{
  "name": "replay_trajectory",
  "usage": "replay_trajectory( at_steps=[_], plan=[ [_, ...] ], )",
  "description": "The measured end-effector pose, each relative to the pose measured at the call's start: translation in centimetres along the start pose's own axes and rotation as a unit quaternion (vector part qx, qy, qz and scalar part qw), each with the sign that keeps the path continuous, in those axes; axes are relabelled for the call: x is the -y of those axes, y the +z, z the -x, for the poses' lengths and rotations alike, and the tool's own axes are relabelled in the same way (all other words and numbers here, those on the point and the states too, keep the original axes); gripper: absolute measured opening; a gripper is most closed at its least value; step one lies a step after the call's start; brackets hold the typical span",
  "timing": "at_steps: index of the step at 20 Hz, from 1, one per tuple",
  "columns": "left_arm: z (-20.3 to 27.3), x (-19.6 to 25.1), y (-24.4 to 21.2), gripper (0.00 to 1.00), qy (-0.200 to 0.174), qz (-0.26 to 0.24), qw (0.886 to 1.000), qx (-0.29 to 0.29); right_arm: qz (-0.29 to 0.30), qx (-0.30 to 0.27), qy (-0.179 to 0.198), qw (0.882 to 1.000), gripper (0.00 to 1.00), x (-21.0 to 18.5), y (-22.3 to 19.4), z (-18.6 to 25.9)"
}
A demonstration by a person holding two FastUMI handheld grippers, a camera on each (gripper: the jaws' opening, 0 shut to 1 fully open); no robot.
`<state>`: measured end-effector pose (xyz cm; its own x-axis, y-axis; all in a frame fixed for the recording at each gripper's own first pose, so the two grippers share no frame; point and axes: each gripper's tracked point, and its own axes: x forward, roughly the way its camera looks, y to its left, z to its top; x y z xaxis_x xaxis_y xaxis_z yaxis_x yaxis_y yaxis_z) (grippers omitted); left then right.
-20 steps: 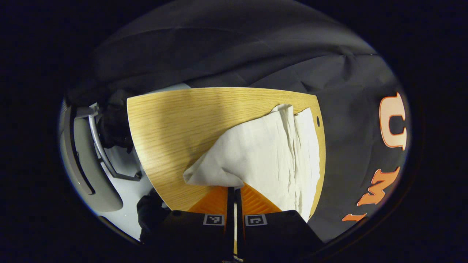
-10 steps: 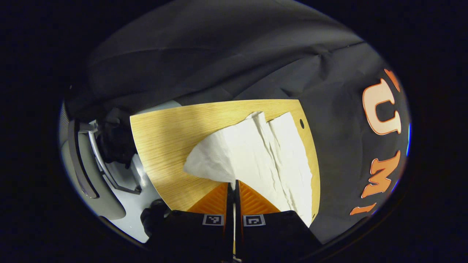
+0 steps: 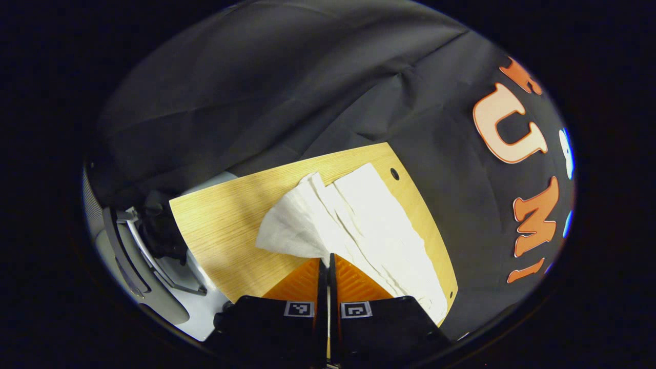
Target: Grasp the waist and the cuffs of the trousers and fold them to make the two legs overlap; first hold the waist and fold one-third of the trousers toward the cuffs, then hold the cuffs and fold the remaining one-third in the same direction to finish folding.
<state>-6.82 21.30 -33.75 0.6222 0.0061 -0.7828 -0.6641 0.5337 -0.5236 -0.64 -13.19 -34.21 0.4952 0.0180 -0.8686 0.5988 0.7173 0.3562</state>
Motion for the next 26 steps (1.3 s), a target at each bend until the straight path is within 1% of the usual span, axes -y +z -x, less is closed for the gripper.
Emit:
replay_trajectory(
  at_steps=[2,3,6,7,8,9,10,11,12,13,14,15,16,17,18,19,20,23,26],
  plan=[
    [0.4,1.3,0.1,0.07,-0.001,-0.009,1.0,0.008,-0.013,-0.008,0.003,1.0,0.9,0.2,0.5,-1.3],
    [0.6,1.8,0.1,0.05,0.0,-0.012,1.0,0.011,-0.017,-0.012,0.002,1.0,0.87,0.3,0.7,-1.8],
    [1.0,2.6,-0.2,0.06,0.002,-0.017,1.0,0.018,-0.022,-0.02,-0.008,1.0,0.8,1.0,0.9,-3.1],
    [1.3,2.8,-0.2,0.06,0.005,-0.019,1.0,0.02,-0.023,-0.023,-0.01,0.999,0.74,1.2,0.9,-3.4],
    [1.4,3.2,-0.3,0.06,0.005,-0.021,1.0,0.022,-0.025,-0.028,-0.011,0.999,0.7,1.4,0.8,-3.7],
    [1.6,3.5,-0.4,0.06,0.006,-0.022,0.999,0.024,-0.03,-0.026,-0.007,0.999,0.65,1.4,1.1,-3.9],
    [1.6,3.8,-0.6,0.06,0.005,-0.021,0.999,0.024,-0.036,-0.024,-0.002,0.999,0.61,1.2,1.2,-4.0],
    [1.7,4.0,-0.7,0.06,0.007,-0.021,0.999,0.025,-0.042,-0.025,0.004,0.999,0.54,1.2,1.0,-4.3],
    [1.6,4.2,-0.8,0.06,0.006,-0.023,0.999,0.026,-0.05,-0.025,0.013,0.998,0.49,1.1,0.9,-4.2],
    [1.7,4.2,-0.8,0.06,0.006,-0.029,0.999,0.03,-0.065,-0.023,0.026,0.997,0.33,0.7,1.1,-4.0],
    [1.7,4.4,-0.7,0.06,0.005,-0.034,0.999,0.035,-0.077,-0.019,0.043,0.996,0.22,0.3,1.5,-3.8],
    [1.9,4.5,-0.6,0.06,0.008,-0.043,0.998,0.037,-0.087,-0.014,0.058,0.994,0.14,-0.1,1.9,-3.6],
    [1.9,4.8,-0.7,0.06,0.009,-0.051,0.998,0.039,-0.098,-0.007,0.083,0.992,0.12,-0.9,2.5,-3.2],
    [2.0,5.2,-0.7,0.05,0.011,-0.058,0.998,0.039,-0.101,-0.01,0.101,0.99,0.11,-1.4,2.7,-2.6],
    [2.2,5.9,-0.7,0.05,0.009,-0.064,0.997,0.038,-0.099,-0.008,0.107,0.989,0.1,-1.5,2.8,-2.1],
    [2.1,6.1,-0.5,0.06,0.008,-0.07,0.997,0.038,-0.093,-0.003,0.11,0.99,0.1,-1.6,3.3,-1.7],
    [2.0,6.4,-0.3,0.04,0.004,-0.073,0.997,0.037,-0.087,0.003,0.112,0.99,0.1,-1.9,3.6,-1.1],
    [1.5,7.2,0.2,0.05,-0.009,-0.091,0.995,0.032,-0.076,0.015,0.118,0.99,0.1,-3.2,4.9,0.6],
    [0.1,7.8,0.8,0.05,-0.023,-0.105,0.994,0.023,-0.069,0.033,0.117,0.99,0.1,-4.6,5.6,2.0]
  ],
)
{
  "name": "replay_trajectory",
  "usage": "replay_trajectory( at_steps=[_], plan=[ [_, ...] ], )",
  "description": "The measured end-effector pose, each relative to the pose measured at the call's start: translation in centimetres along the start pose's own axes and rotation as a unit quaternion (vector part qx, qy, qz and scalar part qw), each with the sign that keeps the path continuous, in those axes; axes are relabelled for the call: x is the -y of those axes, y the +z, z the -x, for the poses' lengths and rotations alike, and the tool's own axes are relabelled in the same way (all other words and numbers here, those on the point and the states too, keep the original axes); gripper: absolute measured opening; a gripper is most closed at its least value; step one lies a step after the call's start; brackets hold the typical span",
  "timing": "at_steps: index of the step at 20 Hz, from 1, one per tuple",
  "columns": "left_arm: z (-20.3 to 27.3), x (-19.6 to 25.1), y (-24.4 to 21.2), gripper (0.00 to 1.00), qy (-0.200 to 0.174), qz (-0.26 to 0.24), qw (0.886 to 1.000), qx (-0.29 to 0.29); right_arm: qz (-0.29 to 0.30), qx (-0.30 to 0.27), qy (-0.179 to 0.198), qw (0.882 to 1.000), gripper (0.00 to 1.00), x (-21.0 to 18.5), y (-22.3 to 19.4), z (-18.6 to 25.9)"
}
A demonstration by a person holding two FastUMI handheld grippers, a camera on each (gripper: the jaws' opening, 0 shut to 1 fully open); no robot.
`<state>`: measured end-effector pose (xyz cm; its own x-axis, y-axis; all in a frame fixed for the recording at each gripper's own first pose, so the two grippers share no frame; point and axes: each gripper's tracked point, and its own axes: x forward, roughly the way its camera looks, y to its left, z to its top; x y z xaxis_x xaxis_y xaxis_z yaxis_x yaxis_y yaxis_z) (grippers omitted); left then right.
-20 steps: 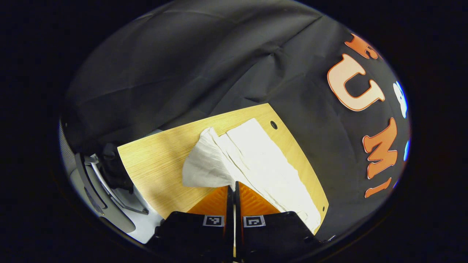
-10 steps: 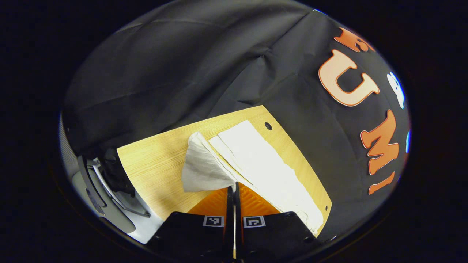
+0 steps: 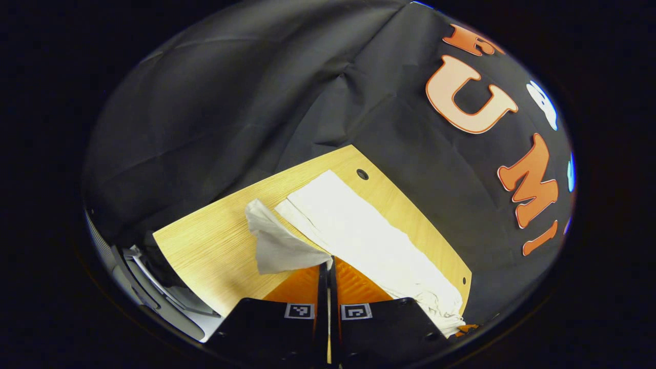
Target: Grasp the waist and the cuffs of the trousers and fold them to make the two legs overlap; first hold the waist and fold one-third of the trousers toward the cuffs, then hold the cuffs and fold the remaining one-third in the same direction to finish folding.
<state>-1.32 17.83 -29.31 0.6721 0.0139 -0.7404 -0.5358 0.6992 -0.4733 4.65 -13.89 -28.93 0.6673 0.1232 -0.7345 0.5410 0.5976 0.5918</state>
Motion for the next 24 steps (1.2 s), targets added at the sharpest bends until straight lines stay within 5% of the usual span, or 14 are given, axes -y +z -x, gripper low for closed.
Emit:
replay_trajectory(
  at_steps=[15,24],
  plan=[
    [-11.4,2.3,7.3,0.05,-0.085,-0.039,0.995,-0.036,-0.007,0.066,-0.049,0.997,0.1,-8.3,2.8,0.1],
    [-18.9,4.4,12.2,0.05,-0.101,-0.03,0.993,-0.048,-0.012,0.089,-0.08,0.993,0.1,-11.3,5.7,-2.3]
  ],
)
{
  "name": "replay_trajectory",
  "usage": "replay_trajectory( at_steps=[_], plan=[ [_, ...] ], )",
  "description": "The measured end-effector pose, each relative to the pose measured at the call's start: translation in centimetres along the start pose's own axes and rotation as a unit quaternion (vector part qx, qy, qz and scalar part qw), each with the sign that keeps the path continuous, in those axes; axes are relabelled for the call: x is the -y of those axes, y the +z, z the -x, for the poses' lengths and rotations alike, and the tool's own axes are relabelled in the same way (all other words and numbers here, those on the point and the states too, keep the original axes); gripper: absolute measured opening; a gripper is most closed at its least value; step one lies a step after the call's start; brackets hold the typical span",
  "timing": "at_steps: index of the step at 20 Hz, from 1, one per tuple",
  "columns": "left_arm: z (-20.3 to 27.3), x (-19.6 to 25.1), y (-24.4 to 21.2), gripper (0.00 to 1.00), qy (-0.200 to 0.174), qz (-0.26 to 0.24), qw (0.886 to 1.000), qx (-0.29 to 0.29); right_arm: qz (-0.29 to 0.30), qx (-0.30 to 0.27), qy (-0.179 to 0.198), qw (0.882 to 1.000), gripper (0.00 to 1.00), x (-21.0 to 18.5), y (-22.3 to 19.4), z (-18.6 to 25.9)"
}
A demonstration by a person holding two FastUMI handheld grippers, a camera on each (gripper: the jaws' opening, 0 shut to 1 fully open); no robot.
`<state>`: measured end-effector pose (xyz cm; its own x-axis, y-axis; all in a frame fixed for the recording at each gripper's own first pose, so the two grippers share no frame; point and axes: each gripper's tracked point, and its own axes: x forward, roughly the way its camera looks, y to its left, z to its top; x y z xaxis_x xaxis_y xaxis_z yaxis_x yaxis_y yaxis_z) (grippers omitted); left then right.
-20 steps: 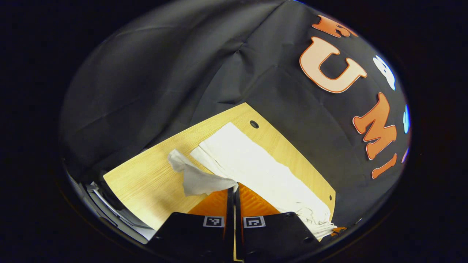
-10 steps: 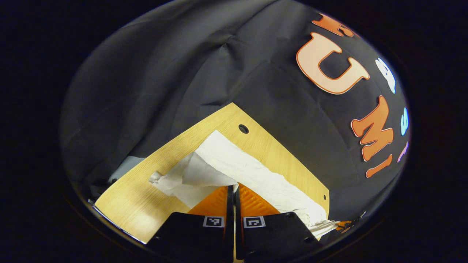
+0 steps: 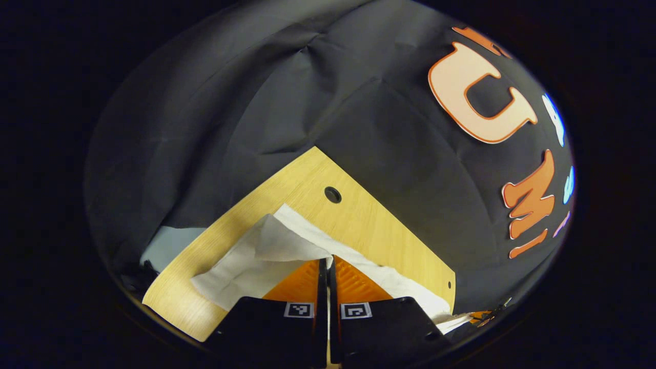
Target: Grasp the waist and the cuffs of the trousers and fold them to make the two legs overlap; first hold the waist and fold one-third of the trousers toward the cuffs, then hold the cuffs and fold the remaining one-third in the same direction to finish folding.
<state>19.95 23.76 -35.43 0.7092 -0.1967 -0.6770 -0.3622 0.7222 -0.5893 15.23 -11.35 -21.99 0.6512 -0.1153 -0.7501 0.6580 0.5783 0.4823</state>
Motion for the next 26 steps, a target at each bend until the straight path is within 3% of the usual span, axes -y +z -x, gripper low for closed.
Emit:
replay_trajectory(
  at_steps=[13,16,20,23,25,26],
  plan=[
    [-8.5,-2.4,2.3,0.06,0.056,0.005,0.998,-0.015,-0.012,-0.03,-0.013,0.999,0.1,-4.5,1.9,-8.2],
    [-9.0,-2.3,3.0,0.05,0.067,-0.008,0.998,-0.004,-0.025,-0.035,0.011,0.999,0.1,-5.3,1.9,-8.4],
    [-8.1,-1.9,4.1,0.1,0.087,-0.042,0.995,0.019,-0.011,-0.038,0.079,0.996,0.1,-5.9,2.5,-8.0],
    [-7.3,-1.8,4.8,0.28,0.113,-0.048,0.992,0.037,-0.011,-0.045,0.103,0.994,0.2,-5.2,2.0,-8.1],
    [-6.1,-0.7,5.3,0.72,0.118,-0.058,0.99,0.057,-0.007,-0.039,0.111,0.993,0.36,-4.5,1.9,-8.1],
    [-5.2,-0.1,5.5,0.76,0.118,-0.068,0.989,0.062,-0.004,-0.034,0.113,0.993,0.39,-4.8,2.8,-8.2]
  ],
)
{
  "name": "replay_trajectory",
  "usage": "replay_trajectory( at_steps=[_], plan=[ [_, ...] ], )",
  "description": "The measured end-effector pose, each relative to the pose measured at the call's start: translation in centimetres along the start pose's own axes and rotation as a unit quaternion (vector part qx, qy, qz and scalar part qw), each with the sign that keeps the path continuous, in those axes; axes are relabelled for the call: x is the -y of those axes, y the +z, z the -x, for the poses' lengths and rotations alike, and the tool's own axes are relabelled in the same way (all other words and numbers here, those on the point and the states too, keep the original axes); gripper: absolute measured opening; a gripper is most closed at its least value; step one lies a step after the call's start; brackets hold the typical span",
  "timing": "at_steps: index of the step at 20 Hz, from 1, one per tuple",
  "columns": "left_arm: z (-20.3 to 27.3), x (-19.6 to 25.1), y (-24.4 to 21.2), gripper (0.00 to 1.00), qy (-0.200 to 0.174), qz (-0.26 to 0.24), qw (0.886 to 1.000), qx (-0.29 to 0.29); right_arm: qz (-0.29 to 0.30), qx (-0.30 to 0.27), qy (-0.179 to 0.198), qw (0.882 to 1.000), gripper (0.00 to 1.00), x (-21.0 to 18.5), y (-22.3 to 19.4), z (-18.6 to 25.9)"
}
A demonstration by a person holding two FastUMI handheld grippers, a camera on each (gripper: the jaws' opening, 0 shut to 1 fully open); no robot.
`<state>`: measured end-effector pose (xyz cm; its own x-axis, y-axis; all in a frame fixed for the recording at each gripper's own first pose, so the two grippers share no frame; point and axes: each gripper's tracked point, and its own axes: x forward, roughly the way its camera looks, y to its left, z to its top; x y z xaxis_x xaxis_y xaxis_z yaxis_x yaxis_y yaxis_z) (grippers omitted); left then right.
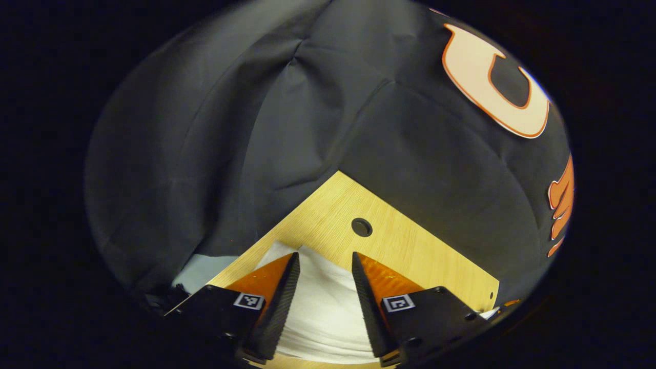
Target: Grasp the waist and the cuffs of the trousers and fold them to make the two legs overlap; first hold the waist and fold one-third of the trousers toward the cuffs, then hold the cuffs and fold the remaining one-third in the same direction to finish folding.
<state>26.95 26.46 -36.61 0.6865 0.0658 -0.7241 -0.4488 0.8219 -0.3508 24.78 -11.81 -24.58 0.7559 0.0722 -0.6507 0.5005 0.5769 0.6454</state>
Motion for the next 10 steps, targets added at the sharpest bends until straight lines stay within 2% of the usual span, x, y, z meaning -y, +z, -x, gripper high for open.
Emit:
replay_trajectory(
  at_steps=[1,2,5,8,9,10],
  plan=[
    [0.8,0.4,0.2,0.8,0.002,-0.015,1.0,0.003,0.005,0.001,0.001,1.0,0.45,0.3,0.3,0.2],
    [2.2,1.0,0.3,0.91,0.005,-0.036,0.999,0.004,0.014,0.0,-0.002,1.0,0.48,0.7,0.5,0.4],
    [4.2,1.9,0.4,1.0,0.011,-0.109,0.994,0.006,0.051,-0.009,-0.021,0.998,0.63,2.5,0.2,1.5],
    [4.4,2.5,0.4,1.0,0.009,-0.154,0.988,0.018,0.086,-0.023,-0.036,0.995,0.64,4.3,-1.1,2.2],
    [4.3,2.5,0.5,0.99,0.006,-0.158,0.987,0.02,0.087,-0.029,-0.038,0.995,0.78,4.7,-1.4,2.3],
    [4.1,2.4,0.6,0.99,0.003,-0.162,0.987,0.022,0.087,-0.034,-0.038,0.995,0.7,5.0,-1.8,2.5]
  ],
)
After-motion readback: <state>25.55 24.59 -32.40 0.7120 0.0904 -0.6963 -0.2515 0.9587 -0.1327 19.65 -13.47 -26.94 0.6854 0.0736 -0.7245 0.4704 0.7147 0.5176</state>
